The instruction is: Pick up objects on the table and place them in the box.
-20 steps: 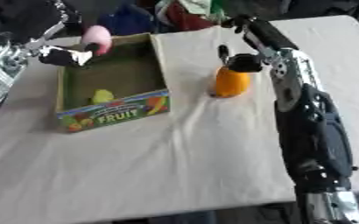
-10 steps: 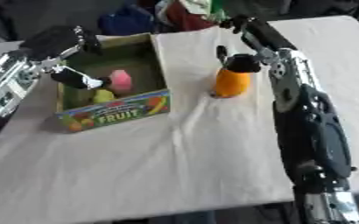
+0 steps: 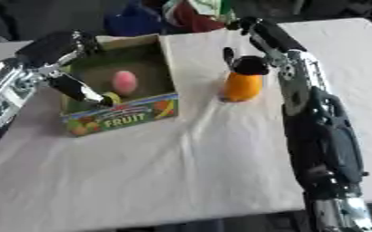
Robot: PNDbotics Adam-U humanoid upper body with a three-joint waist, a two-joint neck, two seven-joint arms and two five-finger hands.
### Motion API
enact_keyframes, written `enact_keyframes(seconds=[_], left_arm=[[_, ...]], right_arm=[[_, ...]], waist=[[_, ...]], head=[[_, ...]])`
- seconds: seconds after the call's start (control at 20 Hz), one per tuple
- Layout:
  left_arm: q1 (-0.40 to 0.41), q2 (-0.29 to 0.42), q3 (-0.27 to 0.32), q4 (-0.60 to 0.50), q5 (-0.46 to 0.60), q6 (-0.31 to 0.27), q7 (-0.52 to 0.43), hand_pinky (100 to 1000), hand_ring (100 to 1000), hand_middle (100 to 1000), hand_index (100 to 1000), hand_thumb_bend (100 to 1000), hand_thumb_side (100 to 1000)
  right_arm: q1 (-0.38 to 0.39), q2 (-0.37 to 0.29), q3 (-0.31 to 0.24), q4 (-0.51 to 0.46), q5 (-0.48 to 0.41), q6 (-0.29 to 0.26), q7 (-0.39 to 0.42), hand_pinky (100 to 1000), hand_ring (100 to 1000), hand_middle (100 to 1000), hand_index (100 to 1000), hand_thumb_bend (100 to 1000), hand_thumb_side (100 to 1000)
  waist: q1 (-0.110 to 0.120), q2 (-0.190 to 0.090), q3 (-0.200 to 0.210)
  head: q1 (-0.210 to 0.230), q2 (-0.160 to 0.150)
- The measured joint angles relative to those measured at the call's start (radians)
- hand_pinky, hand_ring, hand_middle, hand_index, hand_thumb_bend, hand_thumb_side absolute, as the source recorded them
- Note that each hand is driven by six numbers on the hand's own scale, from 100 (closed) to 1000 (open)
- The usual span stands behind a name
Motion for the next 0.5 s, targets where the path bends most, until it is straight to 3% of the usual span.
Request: enact_keyframes(seconds=[0.25,0.5], left_arm=[[0.100,0.052,0.064,-0.135,0.144,0.086,0.073,709,620,607,735,936,706],[0.195,0.091,0.116,-0.231,0.219,0.143,0.119,712,618,603,730,918,723]], right_arm=[[-0.030,-0.035,0.001,0.071,0.000,0.014,0.085,769,824,842,887,100,472],[-0.042,-0.069,0.001,0.123,0.010,0.039,0.148,770,830,853,889,100,514]], waist=[[-0.009,0.002,0.004],[-0.017,0.005,0.004]], head=[[-0.009,0.000],[-0.016,0.000]])
